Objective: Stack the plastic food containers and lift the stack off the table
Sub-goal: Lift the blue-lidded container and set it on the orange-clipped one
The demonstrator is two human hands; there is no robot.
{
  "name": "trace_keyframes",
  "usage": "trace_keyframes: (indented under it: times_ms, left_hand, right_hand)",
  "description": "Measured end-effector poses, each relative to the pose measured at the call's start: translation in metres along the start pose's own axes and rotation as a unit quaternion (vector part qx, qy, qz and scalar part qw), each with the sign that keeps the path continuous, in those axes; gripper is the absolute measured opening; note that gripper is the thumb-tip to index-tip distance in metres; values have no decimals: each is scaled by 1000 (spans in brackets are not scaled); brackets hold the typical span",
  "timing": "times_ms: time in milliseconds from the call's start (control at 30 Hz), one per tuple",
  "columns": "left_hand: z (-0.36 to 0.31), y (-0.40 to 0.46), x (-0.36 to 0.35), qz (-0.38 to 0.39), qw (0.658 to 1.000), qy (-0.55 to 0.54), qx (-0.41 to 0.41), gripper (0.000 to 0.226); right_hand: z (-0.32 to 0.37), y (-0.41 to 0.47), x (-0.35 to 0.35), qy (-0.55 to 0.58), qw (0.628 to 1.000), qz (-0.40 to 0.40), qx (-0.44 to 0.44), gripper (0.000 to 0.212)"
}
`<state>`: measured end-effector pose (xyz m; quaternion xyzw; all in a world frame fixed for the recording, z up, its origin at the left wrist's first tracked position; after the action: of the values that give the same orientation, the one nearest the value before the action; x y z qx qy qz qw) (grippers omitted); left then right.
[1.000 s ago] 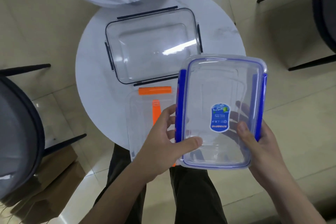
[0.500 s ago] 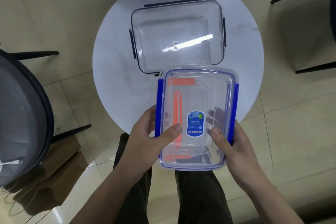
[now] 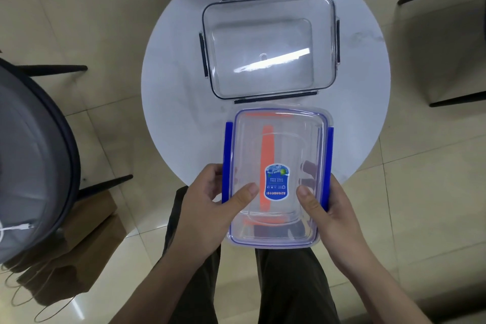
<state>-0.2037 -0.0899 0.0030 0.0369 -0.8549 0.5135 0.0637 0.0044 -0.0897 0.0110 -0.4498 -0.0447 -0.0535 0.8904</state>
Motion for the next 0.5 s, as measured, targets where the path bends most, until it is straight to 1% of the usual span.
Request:
trace_keyframes:
  times_ms: [67,200,400,500]
  left_hand:
    - [3,0,1,-5,1000,5,0,58]
    - [6,0,2,-9,1000,19,-3,70]
    - [8,2,-1,-5,999,32,-6,66]
    - [9,3,-2,-6,999,44,-19,63]
  right_hand:
    - [-3,0,-1,0,1000,-3,-7,46]
    - [-11,0,-1,-2,1000,-15,-11,49]
    - [-15,2,0,-5,1000,-22,-3,45]
    - [-17,3,1,3,1000,-27,-2,47]
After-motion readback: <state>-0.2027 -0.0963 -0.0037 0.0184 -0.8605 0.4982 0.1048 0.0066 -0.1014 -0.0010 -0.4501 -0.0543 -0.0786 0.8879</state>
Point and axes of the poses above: each hand's wrist, its own y-axis towards the middle knuckle, its own x-axis out of the back of the hand, z = x × y, the point moved 5 cm from there along y, towards the middle knuckle, and after that the axes turned 4 degrees about -z, right-handed, at the moved point
